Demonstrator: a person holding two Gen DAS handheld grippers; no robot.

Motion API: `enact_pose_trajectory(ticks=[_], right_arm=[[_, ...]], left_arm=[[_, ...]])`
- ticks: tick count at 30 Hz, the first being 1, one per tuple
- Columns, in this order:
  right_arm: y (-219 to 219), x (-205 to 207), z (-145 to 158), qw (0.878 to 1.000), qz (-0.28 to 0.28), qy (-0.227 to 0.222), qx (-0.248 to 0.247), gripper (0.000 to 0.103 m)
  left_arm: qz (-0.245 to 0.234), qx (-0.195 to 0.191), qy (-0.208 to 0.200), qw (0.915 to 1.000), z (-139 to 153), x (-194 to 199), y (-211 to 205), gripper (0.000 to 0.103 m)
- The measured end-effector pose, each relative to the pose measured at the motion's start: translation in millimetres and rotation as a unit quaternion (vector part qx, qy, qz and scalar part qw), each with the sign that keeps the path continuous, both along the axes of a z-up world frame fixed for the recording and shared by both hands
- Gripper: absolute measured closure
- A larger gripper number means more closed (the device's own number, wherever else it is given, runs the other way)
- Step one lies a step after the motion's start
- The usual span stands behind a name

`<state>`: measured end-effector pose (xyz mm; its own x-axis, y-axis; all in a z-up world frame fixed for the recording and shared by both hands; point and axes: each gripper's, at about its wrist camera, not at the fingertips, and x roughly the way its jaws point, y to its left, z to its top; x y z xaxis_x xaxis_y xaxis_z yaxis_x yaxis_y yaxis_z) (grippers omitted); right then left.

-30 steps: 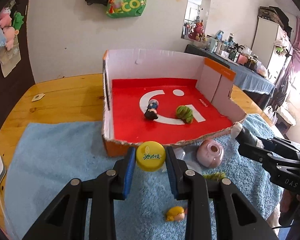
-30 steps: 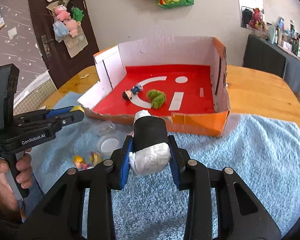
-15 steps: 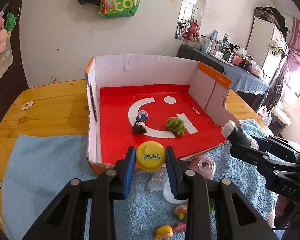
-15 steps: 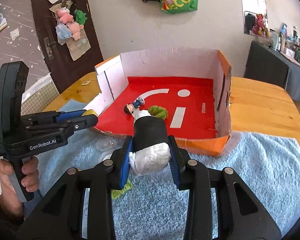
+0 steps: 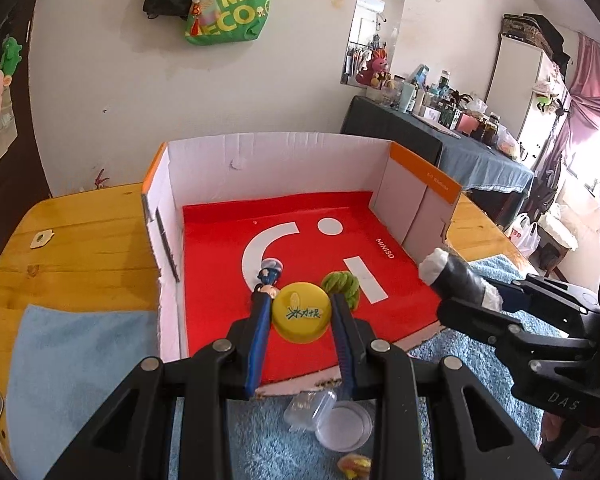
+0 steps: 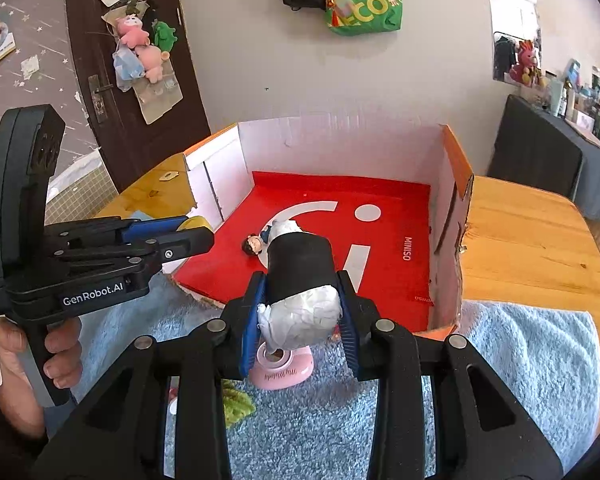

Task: Organize objects
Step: 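Carry the yellow lid and the black-and-white plush into the box with both grippers, then lower the yellow lid and the black-and-white plush onto the red floor beside the figurine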

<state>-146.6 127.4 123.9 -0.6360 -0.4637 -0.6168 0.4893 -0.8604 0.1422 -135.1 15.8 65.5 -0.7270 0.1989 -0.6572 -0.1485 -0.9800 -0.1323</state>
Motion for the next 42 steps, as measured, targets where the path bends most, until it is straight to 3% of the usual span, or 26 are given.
enact_pose_trajectory(ticks=[18,42], right_arm=[[0.4,-31.3,-9.3,1.0,-0.009,-0.021,0.021,0.071],[-12.8,-65.6,-40.6,0.99,0.004,-0.087,0.11,0.071]], left_arm=[[-0.012,0.002,-0.021,0.9997,-9.7,-28.1,13.2,0.071],[-0.022,-0.003,-0.108,0.9939,-52.8,-57.1,14.3,0.071]])
